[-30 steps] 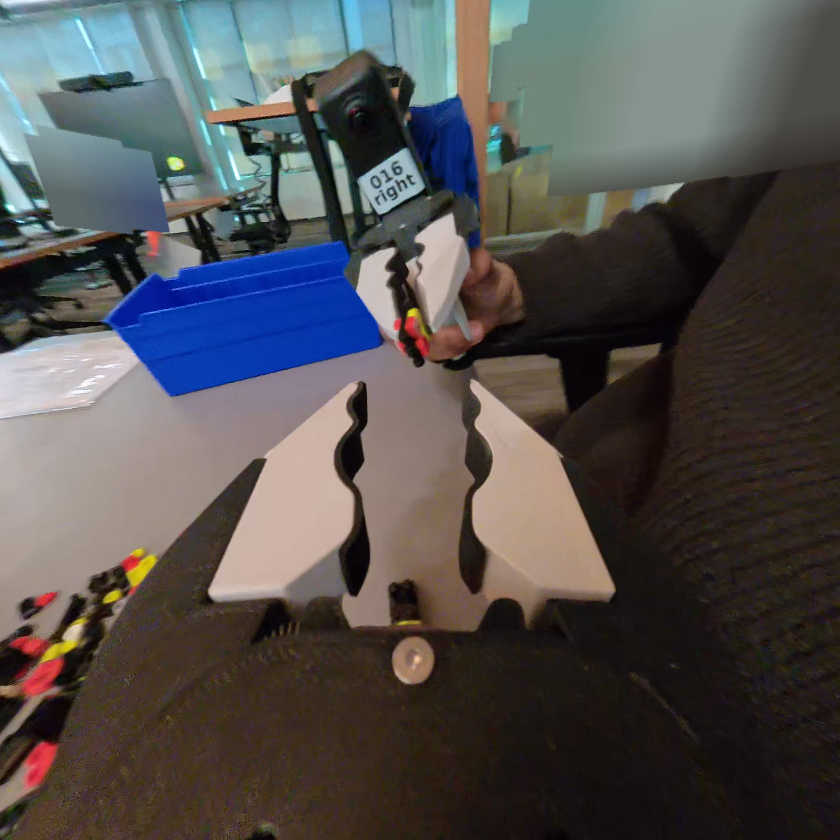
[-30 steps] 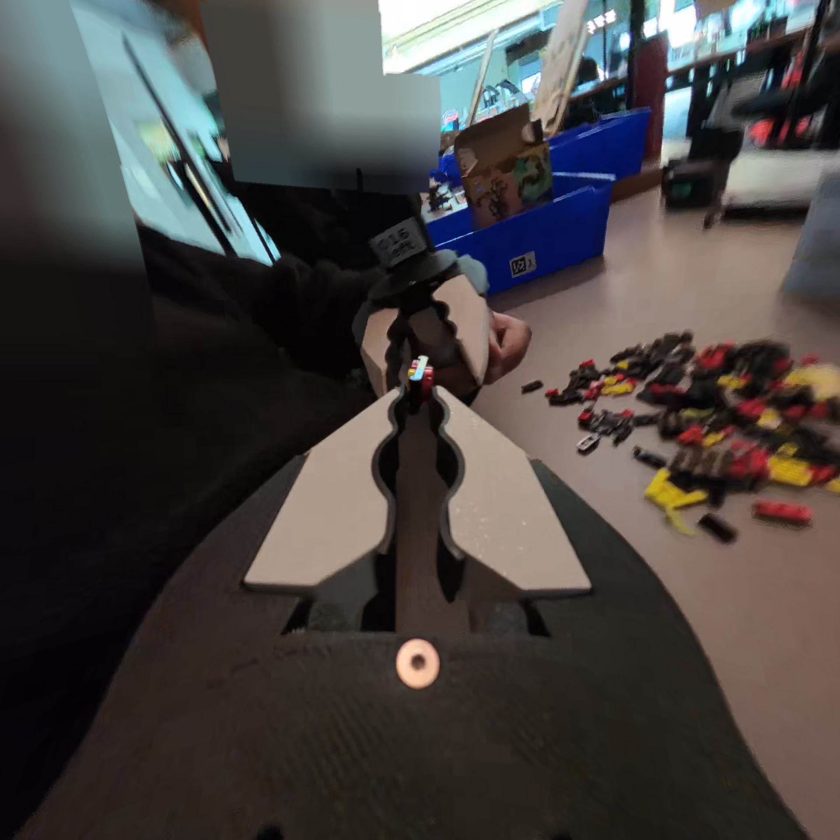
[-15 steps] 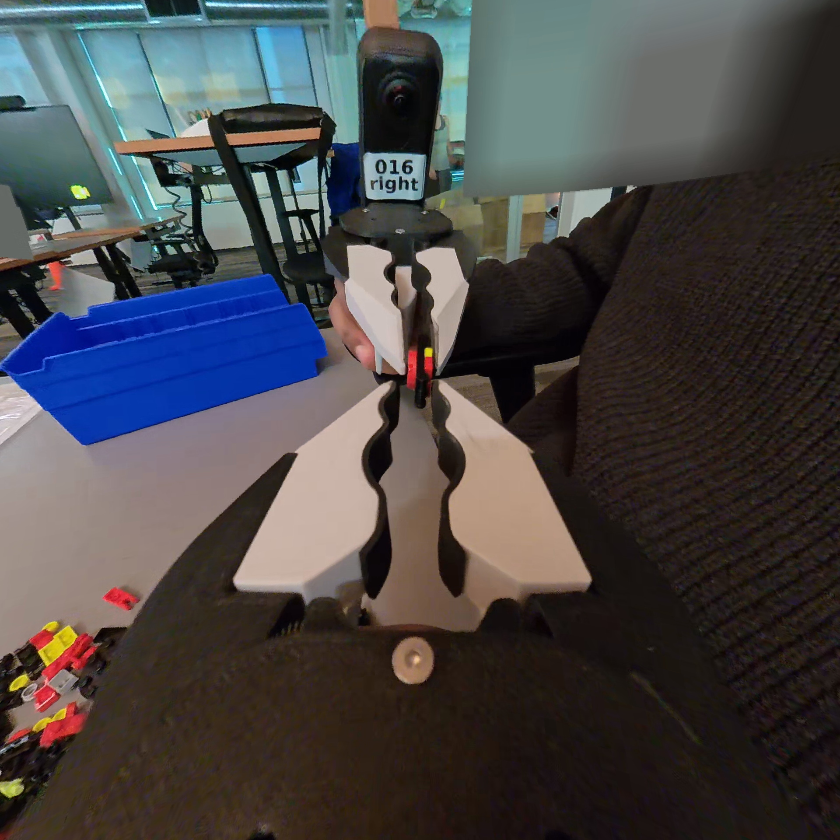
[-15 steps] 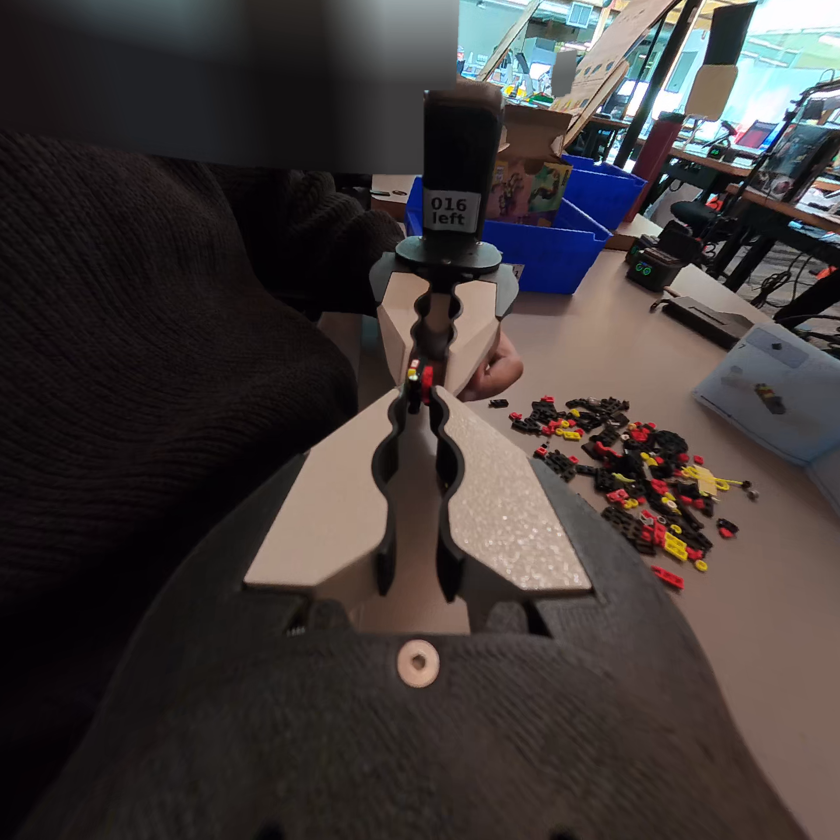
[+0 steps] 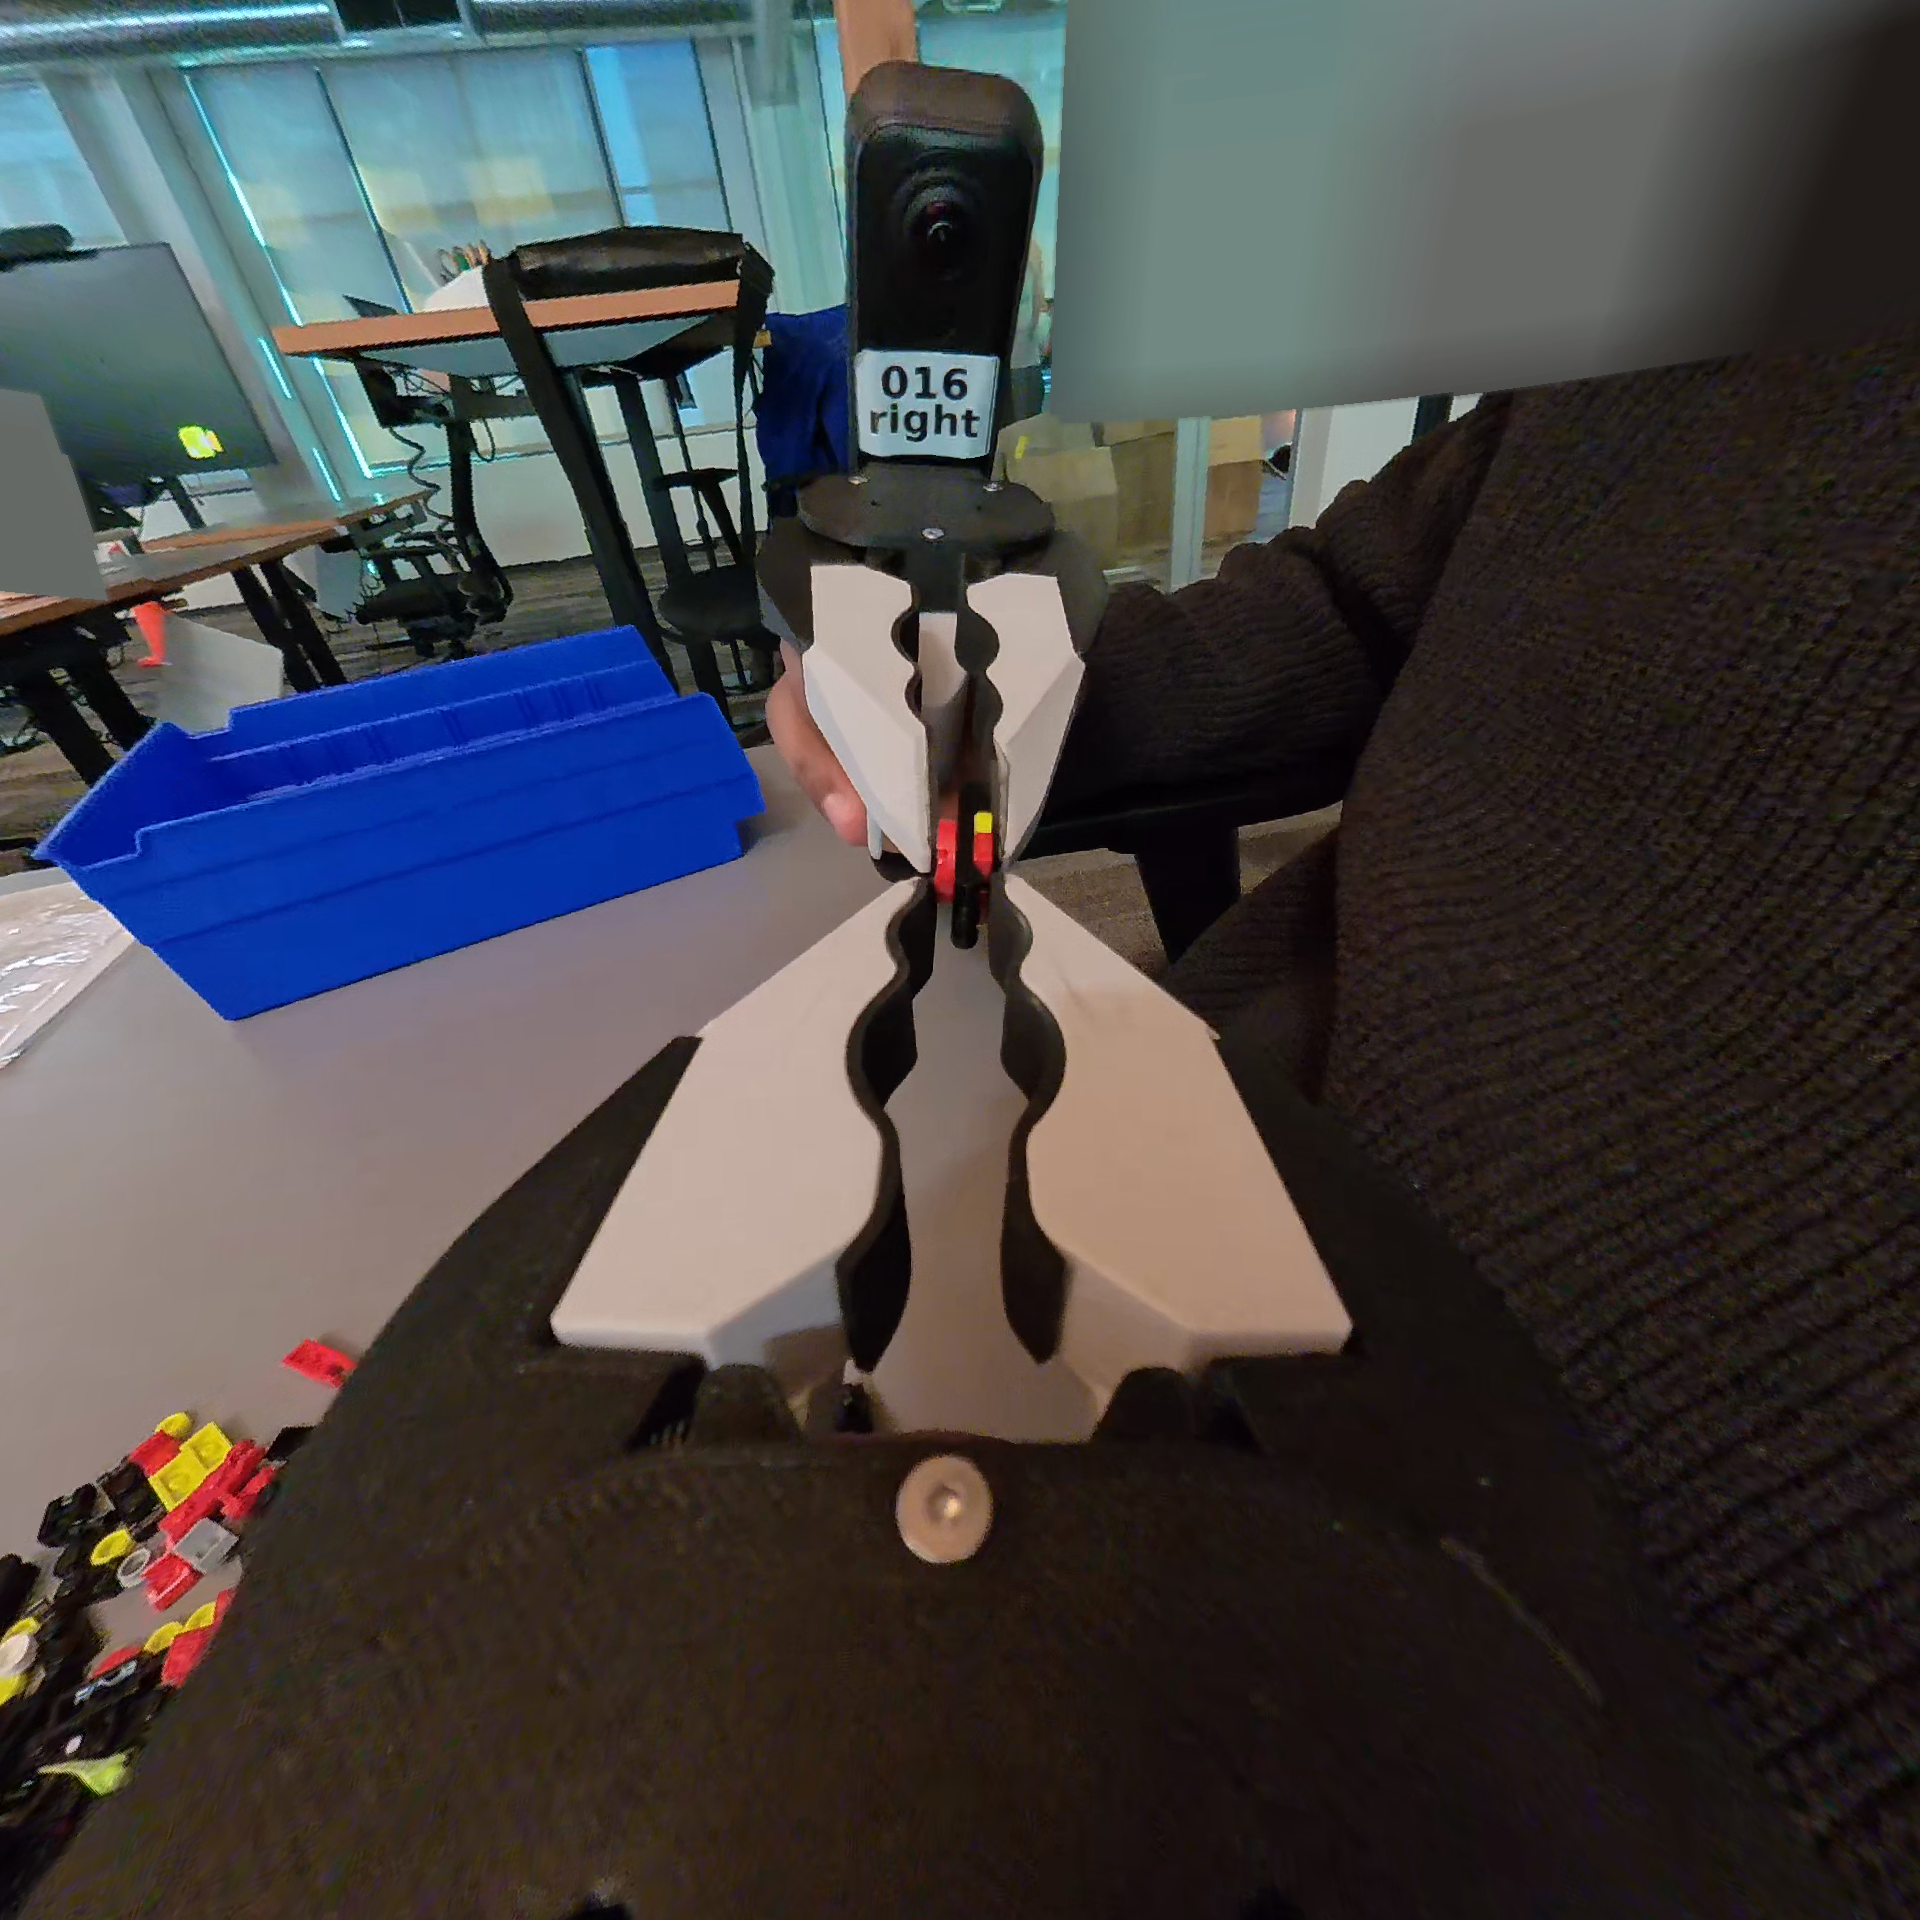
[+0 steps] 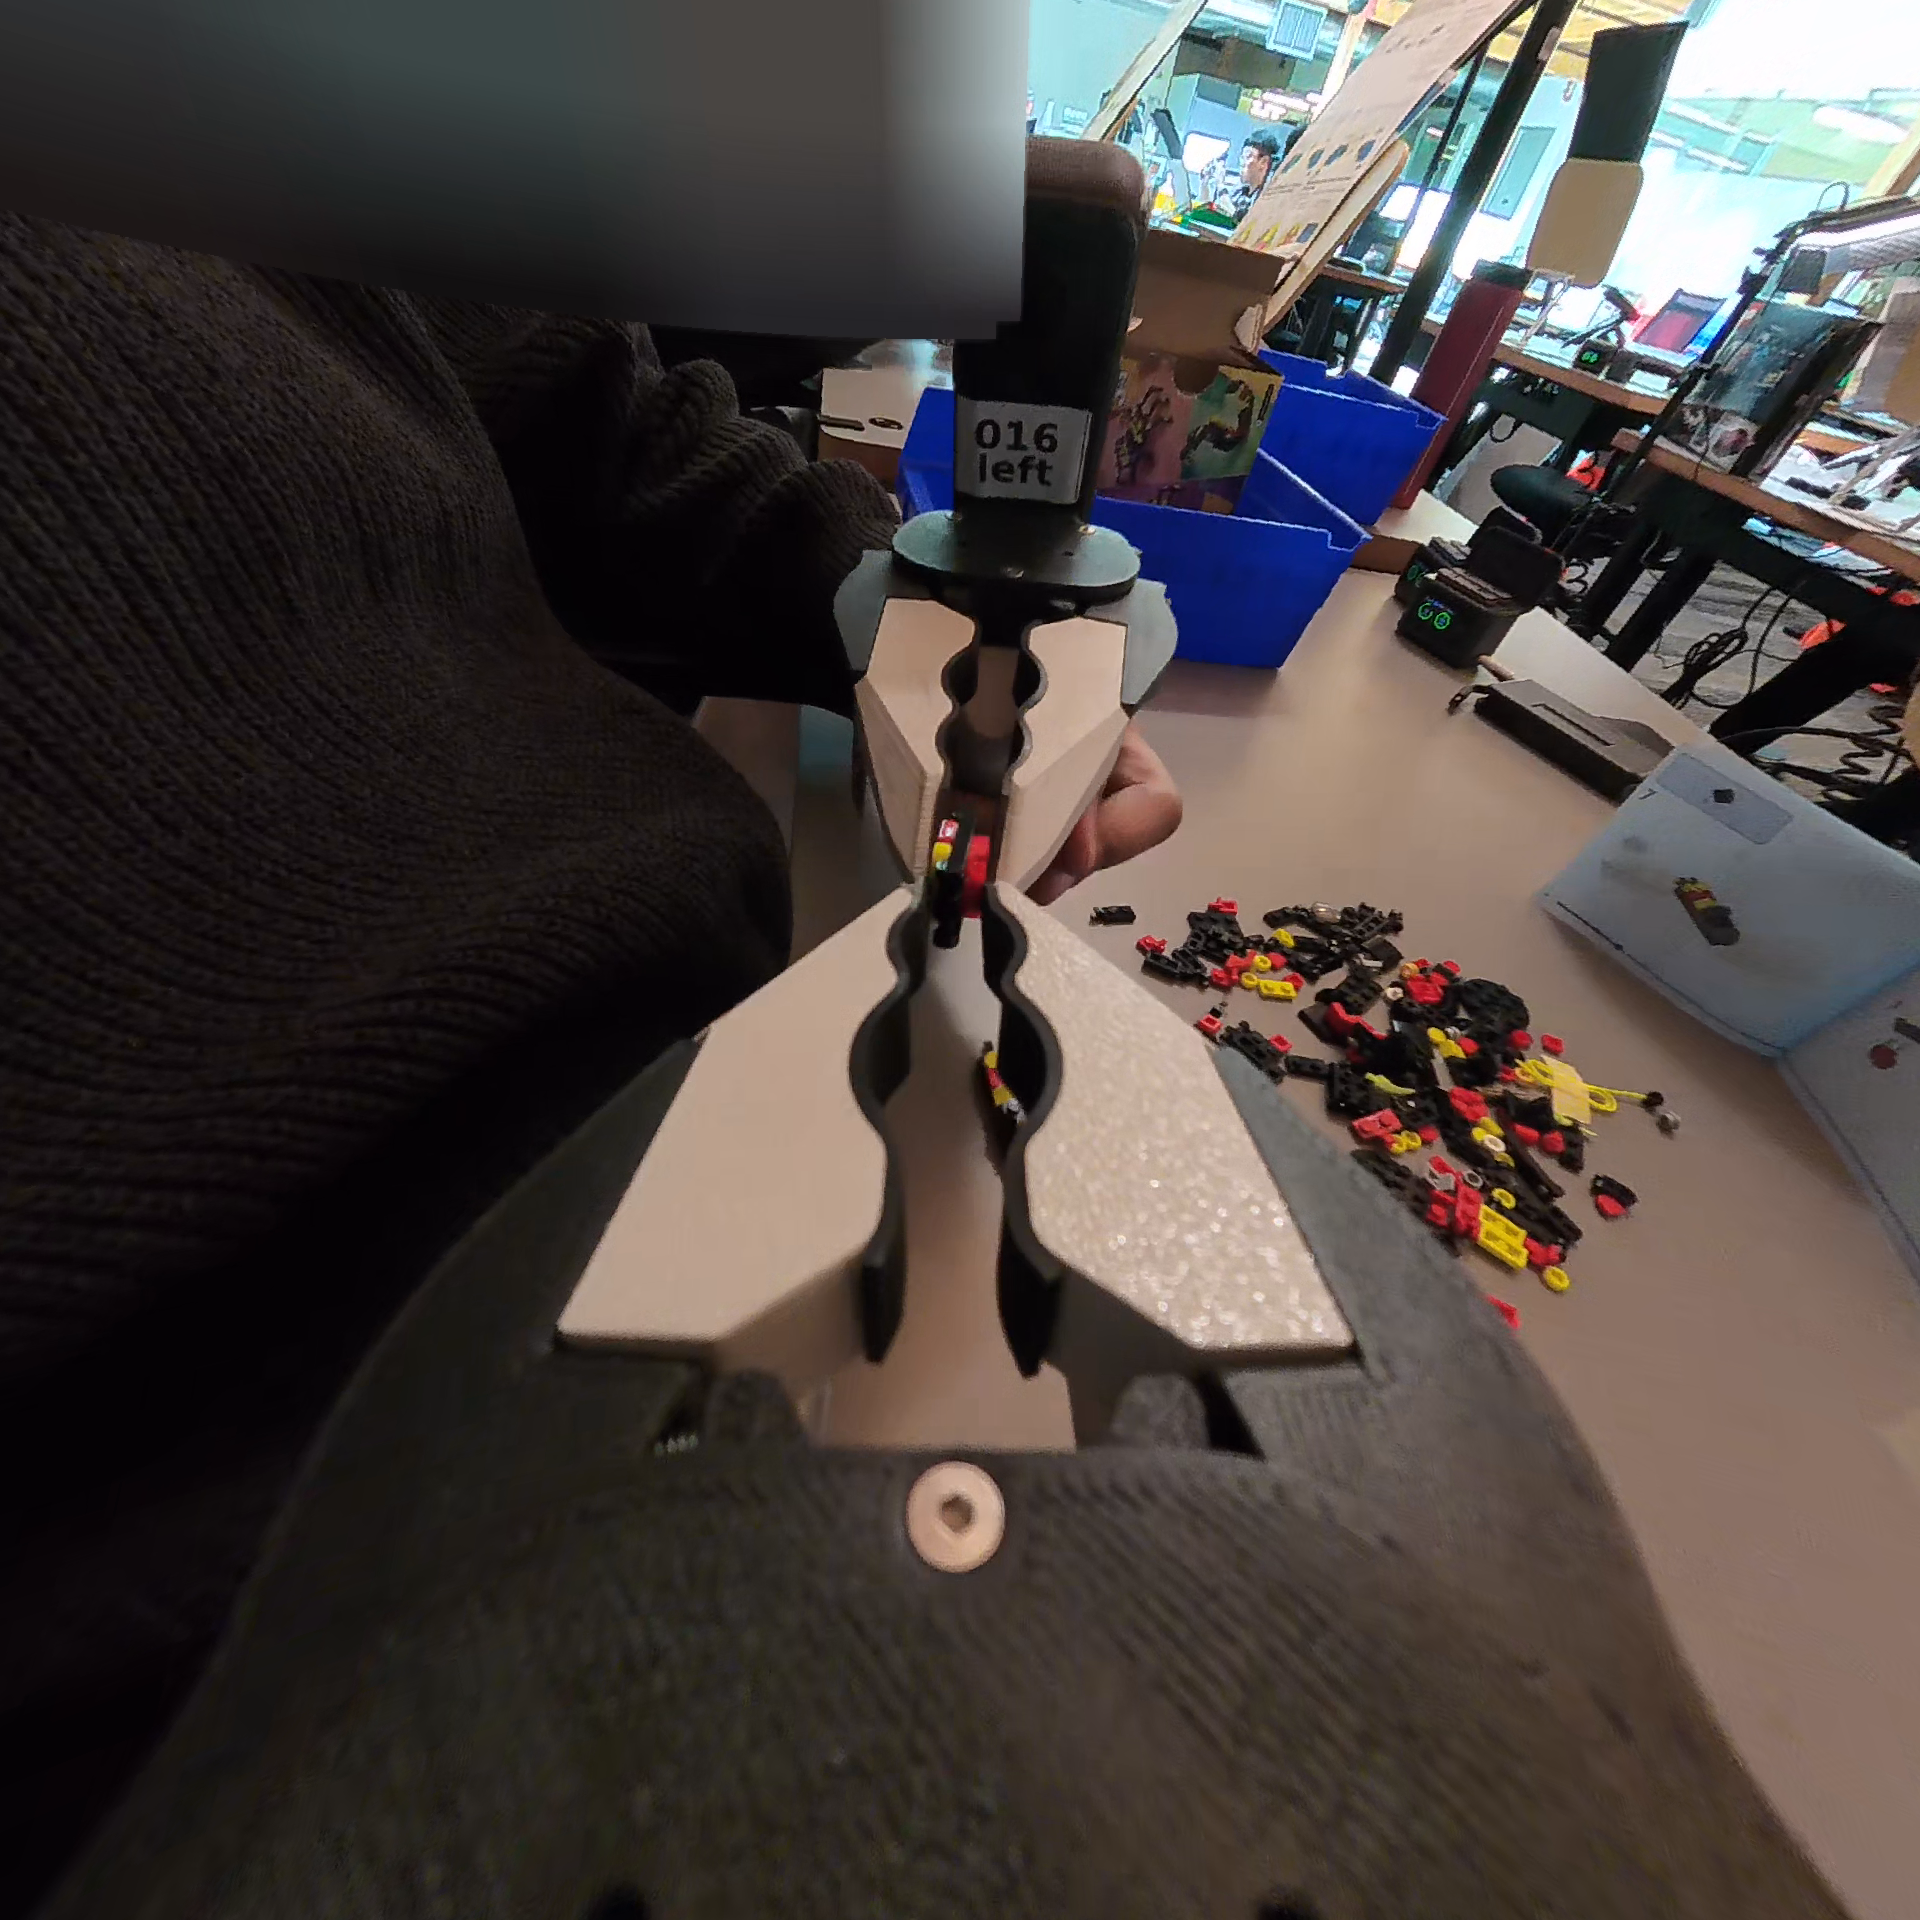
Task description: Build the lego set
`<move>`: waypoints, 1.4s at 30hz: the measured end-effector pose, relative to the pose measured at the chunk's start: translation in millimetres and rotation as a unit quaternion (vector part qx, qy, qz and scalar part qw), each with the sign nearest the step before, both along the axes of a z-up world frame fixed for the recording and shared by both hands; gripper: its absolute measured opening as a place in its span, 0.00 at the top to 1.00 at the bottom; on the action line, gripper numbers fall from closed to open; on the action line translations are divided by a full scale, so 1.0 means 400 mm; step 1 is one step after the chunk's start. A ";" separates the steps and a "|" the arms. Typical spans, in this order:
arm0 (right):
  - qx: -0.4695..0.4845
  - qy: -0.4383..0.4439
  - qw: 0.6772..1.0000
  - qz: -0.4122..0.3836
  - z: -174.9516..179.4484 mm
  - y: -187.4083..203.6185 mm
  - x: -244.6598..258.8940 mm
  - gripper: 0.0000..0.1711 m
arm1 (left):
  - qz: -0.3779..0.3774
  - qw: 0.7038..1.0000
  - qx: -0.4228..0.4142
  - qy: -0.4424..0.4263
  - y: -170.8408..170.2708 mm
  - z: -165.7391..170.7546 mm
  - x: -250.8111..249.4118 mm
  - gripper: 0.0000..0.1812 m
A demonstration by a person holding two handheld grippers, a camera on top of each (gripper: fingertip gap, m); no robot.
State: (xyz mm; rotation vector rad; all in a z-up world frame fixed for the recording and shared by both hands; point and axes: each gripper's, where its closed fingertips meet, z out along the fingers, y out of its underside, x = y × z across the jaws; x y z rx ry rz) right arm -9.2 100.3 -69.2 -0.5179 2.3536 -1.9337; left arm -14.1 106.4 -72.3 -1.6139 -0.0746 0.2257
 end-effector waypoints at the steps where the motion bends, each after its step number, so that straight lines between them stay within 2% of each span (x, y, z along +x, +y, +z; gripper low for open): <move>1: 0.000 -0.004 1.000 0.000 0.000 0.000 -0.001 0.95 | 0.001 1.000 0.000 0.000 0.000 0.000 -0.001 0.96; 5: 0.002 -0.039 0.999 0.001 0.002 0.003 -0.010 0.95 | 0.011 1.000 0.007 0.009 0.000 0.001 -0.004 0.96; 8: 0.004 -0.101 0.995 0.009 0.009 0.001 -0.022 0.95 | 0.030 0.999 -0.006 0.036 0.001 -0.010 -0.012 0.89; 16: -0.009 -0.241 0.970 0.018 0.032 -0.003 -0.057 0.96 | 0.061 0.997 0.012 0.041 -0.015 0.006 -0.038 0.92; 23: 0.034 -0.367 0.929 0.015 -0.002 -0.023 -0.073 0.95 | 0.107 0.990 -0.002 0.090 -0.024 0.008 -0.060 0.88; 30: 0.038 -0.473 0.880 0.019 -0.002 -0.029 -0.090 0.95 | 0.134 0.978 -0.035 0.155 -0.022 -0.001 -0.066 0.89; 34: 0.041 -0.507 0.861 0.022 -0.006 -0.028 -0.097 0.95 | 0.140 0.977 -0.039 0.154 -0.025 -0.005 -0.073 0.90; 42: 0.051 -0.515 0.856 0.020 -0.017 -0.029 -0.100 0.95 | 0.145 0.975 -0.047 0.160 -0.026 -0.012 -0.080 0.92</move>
